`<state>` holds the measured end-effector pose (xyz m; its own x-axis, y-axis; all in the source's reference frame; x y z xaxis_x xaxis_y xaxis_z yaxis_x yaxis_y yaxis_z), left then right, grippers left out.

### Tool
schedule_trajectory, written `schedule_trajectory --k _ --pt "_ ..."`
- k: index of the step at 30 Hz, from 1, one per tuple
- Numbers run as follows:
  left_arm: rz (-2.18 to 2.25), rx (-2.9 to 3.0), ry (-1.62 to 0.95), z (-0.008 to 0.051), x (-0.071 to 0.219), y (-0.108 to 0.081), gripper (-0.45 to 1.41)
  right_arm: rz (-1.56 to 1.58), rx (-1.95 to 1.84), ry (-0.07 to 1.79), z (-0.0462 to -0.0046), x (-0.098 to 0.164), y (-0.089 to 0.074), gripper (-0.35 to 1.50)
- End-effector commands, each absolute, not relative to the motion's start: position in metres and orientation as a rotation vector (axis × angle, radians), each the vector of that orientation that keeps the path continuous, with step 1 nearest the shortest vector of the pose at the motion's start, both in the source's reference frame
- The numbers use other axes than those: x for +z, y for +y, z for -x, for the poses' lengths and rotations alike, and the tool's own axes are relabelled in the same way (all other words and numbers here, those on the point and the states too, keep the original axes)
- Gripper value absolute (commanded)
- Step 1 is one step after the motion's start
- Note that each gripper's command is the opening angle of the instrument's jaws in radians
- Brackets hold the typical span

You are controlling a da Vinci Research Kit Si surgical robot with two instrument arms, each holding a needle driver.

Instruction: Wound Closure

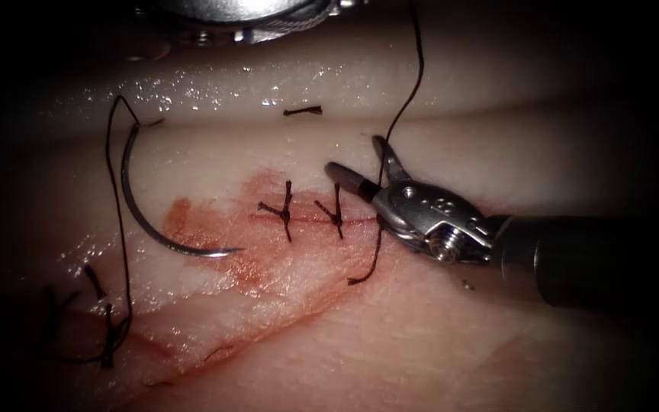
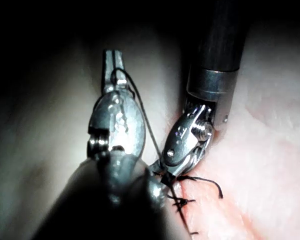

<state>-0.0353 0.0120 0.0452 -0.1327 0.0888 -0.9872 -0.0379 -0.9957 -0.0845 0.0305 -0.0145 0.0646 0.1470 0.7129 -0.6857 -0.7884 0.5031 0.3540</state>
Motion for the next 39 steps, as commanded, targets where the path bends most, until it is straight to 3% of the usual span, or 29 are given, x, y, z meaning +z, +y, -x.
schedule_trajectory --k 1,11,12,13,15,16,23,24,25,26,27,39 --pt "2.015 2.303 -0.059 0.0359 0.046 0.012 -0.45 0.095 1.084 0.929 -0.0317 0.065 -0.014 1.33" --pt "2.023 2.316 -0.068 0.0363 0.045 0.011 -0.45 0.088 1.085 0.928 -0.0320 0.065 -0.014 1.28" --pt "2.024 2.316 -0.067 0.0363 0.045 0.011 -0.45 0.087 1.086 0.927 -0.0319 0.065 -0.013 1.20" --pt "2.026 2.316 -0.067 0.0363 0.045 0.011 -0.45 0.086 1.086 0.926 -0.0319 0.065 -0.013 0.96" --pt "2.028 2.318 -0.071 0.0364 0.045 0.011 -0.45 0.091 1.069 0.924 -0.0319 0.065 -0.014 -0.03" --pt "2.029 2.318 -0.071 0.0364 0.045 0.011 -0.45 0.093 1.070 0.922 -0.0319 0.065 -0.014 -0.35" --pt "2.050 2.322 -0.064 0.0359 0.044 0.011 -0.45 0.105 1.076 0.902 -0.0304 0.064 -0.014 -0.35" --pt "2.056 2.324 -0.059 0.0357 0.044 0.011 -0.45 0.093 1.068 0.907 -0.0300 0.064 -0.014 0.12" --pt "2.045 2.331 -0.054 0.0355 0.044 0.011 -0.45 0.085 1.060 0.916 -0.0294 0.064 -0.014 0.79" --pt "2.041 2.335 -0.052 0.0353 0.045 0.011 -0.45 0.084 1.057 0.919 -0.0289 0.063 -0.015 1.28" --pt "2.046 2.343 -0.051 0.0347 0.045 0.010 -0.45 0.083 1.052 0.918 -0.0274 0.063 -0.015 1.45" --pt "2.079 2.351 -0.145 0.0345 0.046 -0.003 -0.45 0.158 0.944 0.913 -0.0183 0.058 -0.018 1.45"
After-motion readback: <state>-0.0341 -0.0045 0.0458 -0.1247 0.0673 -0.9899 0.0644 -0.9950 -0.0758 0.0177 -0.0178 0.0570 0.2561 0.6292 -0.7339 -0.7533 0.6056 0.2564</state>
